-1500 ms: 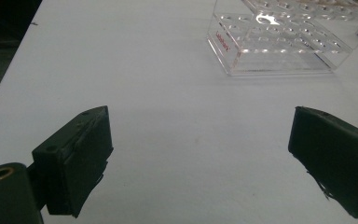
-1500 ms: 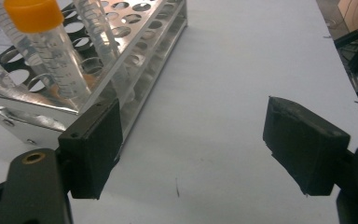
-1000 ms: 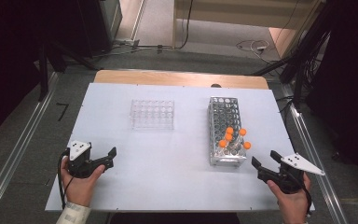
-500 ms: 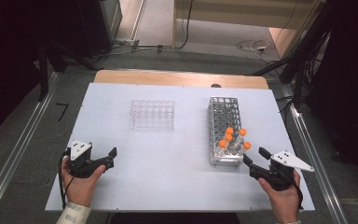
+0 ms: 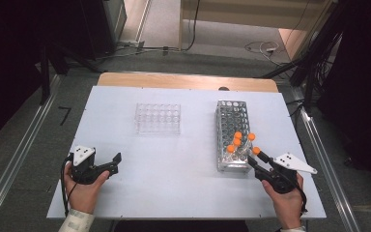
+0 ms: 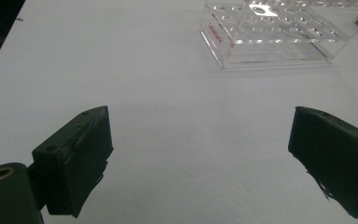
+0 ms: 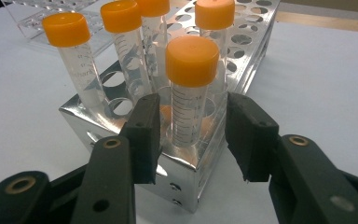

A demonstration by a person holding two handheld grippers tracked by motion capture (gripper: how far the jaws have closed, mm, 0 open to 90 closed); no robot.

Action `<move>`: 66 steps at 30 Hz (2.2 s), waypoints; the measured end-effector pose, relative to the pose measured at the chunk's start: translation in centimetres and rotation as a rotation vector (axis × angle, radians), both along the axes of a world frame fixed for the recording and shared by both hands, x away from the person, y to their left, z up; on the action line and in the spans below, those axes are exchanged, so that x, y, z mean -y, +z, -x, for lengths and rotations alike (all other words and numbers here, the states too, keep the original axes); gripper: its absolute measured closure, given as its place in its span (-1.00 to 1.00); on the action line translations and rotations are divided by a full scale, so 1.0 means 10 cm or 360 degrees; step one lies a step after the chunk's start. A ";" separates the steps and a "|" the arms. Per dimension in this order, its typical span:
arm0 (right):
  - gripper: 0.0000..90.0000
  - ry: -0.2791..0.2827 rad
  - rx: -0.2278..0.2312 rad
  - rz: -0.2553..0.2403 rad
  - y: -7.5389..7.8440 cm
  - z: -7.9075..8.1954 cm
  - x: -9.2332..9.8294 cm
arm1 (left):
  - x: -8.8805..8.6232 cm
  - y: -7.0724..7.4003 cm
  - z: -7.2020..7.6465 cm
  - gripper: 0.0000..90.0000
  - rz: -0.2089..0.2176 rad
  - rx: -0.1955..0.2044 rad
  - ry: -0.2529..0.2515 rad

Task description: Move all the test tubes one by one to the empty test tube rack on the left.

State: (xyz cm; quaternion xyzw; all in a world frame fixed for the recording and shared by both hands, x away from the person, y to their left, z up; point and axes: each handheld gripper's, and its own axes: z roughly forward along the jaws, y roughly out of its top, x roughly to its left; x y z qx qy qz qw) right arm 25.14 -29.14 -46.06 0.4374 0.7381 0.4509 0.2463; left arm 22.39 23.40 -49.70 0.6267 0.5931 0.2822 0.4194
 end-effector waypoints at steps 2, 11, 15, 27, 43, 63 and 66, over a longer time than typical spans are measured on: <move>0.31 0.0011 0.0002 0.0004 -0.01 -0.01 -0.01 | 0.00 0.00 0.00 -0.87 -0.0001 0.0000 0.0002; 0.58 0.0036 0.0013 0.0018 -0.01 -0.02 -0.03 | 0.00 0.00 0.00 -0.87 0.0002 0.0000 -0.0002; 0.60 0.0049 0.0039 0.0022 0.02 -0.02 -0.04 | 0.00 0.00 0.00 -0.87 0.0001 0.0001 -0.0006; 0.61 0.0042 0.0164 -0.0035 0.26 0.04 -0.01 | 0.01 0.01 0.01 -0.87 0.0003 0.0001 -0.0005; 0.61 0.0219 0.0231 -0.0144 0.56 0.35 -0.11 | 0.16 0.10 0.01 -0.82 0.0056 0.0042 -0.0136; 0.61 0.0638 0.0064 0.0004 0.17 0.22 -1.20 | 0.89 0.51 0.05 -0.54 0.0120 0.0129 -0.0587; 0.61 0.0661 0.0064 0.0011 0.14 0.17 -1.34 | 0.98 0.58 0.06 -0.41 0.0131 0.0143 -0.0669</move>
